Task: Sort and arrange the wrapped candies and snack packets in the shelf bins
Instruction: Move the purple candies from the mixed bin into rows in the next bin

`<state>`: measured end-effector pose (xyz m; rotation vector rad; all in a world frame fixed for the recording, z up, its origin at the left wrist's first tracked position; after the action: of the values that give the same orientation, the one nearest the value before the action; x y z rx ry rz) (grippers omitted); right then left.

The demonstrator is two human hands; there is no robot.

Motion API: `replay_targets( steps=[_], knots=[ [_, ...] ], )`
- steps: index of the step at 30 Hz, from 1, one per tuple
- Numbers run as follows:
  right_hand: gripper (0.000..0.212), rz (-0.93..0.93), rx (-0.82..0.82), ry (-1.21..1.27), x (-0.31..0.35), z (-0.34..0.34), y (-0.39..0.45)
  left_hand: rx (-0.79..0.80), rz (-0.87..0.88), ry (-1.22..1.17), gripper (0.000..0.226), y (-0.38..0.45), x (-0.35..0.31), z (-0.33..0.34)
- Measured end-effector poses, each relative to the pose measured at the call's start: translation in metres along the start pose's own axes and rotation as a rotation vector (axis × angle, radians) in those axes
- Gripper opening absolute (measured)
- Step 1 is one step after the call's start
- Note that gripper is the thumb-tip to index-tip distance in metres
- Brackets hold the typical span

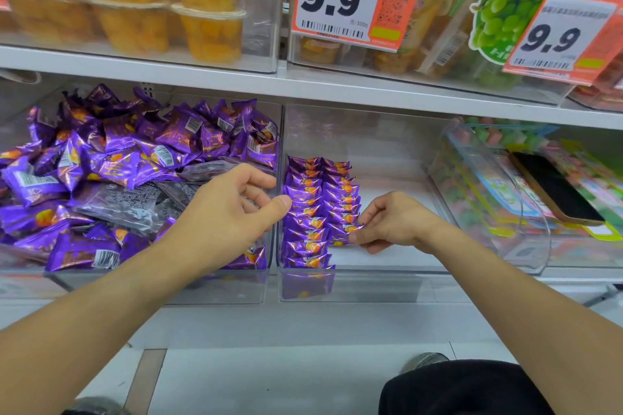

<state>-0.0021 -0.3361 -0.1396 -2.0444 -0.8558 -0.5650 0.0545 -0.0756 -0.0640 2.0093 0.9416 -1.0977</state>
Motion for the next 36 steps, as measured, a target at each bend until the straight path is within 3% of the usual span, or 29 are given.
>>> replay_targets(
  steps=[6,10,16,19,21,26,28,32,36],
  knots=[
    [0.05,-0.001,0.012,0.002,0.001,-0.005,-0.003,-0.005,0.021,0.01,0.021,0.0,0.0,0.0],
    [0.047,-0.066,-0.101,0.007,0.015,-0.027,-0.02,0.02,0.047,0.036,0.017,0.0,0.0,-0.008],
    [0.015,-0.623,-0.283,0.121,0.091,-0.007,-0.103,0.055,0.185,0.537,0.011,-0.005,-0.006,-0.093],
    [0.011,-0.909,-0.163,-0.008,0.131,0.041,-0.15,0.106,0.133,0.697,0.018,-0.018,0.008,-0.129],
    [0.01,-1.003,-0.043,-0.159,0.15,0.075,-0.163,0.177,0.087,0.738,0.026,-0.03,0.018,-0.14],
    [0.035,-0.937,-0.028,-0.777,0.167,0.126,-0.139,0.386,0.046,0.665,0.037,-0.044,0.036,-0.129],
    [0.03,-0.864,0.005,-0.868,0.167,0.131,-0.133,0.402,0.07,0.719,0.04,-0.043,0.038,-0.122],
    [0.015,-0.833,-0.055,-0.786,0.167,0.127,-0.132,0.305,0.092,0.717,0.023,-0.04,0.035,-0.122],
    [0.017,-0.873,-0.14,-0.333,0.168,0.097,-0.139,0.03,0.197,0.477,0.037,-0.036,0.008,-0.127]
  ],
)
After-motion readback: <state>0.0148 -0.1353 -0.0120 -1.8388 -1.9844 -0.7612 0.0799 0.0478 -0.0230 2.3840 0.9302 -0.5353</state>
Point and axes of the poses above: each hand's wrist, its own y-axis towards the middle knuckle, its own z-axis out of the palm, x = y × z, the point moved 7 cm from there along y, towards the middle knuckle, and after that the axes turned 8 degrees about z, right-handed, at the moved point
